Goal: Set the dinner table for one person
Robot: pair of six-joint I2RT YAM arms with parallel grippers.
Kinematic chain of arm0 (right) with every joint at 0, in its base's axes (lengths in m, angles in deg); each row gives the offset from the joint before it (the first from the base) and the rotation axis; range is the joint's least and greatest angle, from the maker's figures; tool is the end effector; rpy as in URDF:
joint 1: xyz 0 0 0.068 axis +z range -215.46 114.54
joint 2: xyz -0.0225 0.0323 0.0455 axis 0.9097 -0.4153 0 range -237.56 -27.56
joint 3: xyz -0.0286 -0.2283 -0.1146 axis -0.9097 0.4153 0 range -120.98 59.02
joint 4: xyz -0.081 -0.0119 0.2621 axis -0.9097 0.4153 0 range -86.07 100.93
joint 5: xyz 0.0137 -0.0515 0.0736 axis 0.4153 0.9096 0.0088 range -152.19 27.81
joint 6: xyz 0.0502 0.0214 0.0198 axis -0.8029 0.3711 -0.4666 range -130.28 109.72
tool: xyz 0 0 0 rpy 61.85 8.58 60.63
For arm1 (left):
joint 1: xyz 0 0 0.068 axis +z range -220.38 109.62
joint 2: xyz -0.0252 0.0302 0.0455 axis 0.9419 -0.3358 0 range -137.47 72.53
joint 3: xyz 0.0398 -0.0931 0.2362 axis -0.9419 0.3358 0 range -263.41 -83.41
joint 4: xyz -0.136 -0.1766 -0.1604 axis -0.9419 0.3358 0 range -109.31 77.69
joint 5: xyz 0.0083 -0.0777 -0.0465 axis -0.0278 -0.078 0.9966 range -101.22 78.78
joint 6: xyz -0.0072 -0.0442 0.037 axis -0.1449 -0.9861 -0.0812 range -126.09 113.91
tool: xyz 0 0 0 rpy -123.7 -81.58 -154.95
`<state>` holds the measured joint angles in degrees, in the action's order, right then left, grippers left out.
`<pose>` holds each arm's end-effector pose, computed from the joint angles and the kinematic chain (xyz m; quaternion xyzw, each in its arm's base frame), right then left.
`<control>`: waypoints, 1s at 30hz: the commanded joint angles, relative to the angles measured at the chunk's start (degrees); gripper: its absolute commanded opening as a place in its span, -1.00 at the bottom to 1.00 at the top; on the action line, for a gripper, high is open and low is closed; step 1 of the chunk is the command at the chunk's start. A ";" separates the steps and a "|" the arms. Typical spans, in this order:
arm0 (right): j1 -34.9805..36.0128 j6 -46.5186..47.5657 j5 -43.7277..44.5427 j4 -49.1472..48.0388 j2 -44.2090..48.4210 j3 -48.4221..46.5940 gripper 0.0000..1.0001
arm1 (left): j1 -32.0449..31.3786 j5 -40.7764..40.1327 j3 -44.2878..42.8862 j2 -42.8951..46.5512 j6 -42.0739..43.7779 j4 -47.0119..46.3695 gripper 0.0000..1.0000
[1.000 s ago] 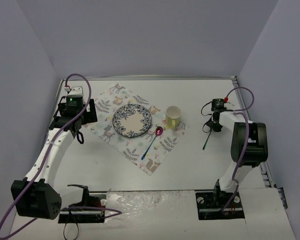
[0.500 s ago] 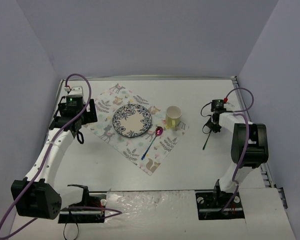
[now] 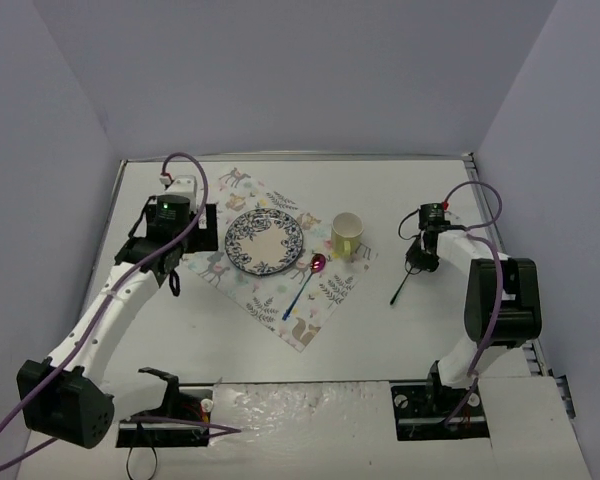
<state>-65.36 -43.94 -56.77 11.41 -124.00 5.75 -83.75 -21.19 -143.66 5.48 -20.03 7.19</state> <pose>0.3509 -0.0033 0.1370 0.2867 0.8960 0.0550 0.3347 0.2778 -0.0586 0.3073 -0.0456 0.8765 -0.0374 0.4777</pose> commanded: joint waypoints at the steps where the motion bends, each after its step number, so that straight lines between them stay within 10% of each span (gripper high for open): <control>1: 1.56 -1.15 -3.54 5.40 9.29 -1.01 -1.00 | -11.13 -0.30 -1.63 3.95 -1.52 -5.27 0.88; 15: 10.95 -8.32 -6.45 10.09 20.51 -5.55 -1.00 | -45.66 -10.42 -9.85 -8.61 -7.03 -19.99 0.77; 30: 11.94 -14.51 -6.39 13.26 20.36 -8.13 -1.00 | -56.11 -11.56 -11.59 -25.24 -0.73 -42.23 0.61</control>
<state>-53.73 -56.00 -63.09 23.62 -104.69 0.90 -138.86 -32.08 -153.72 -19.98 -23.53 -22.99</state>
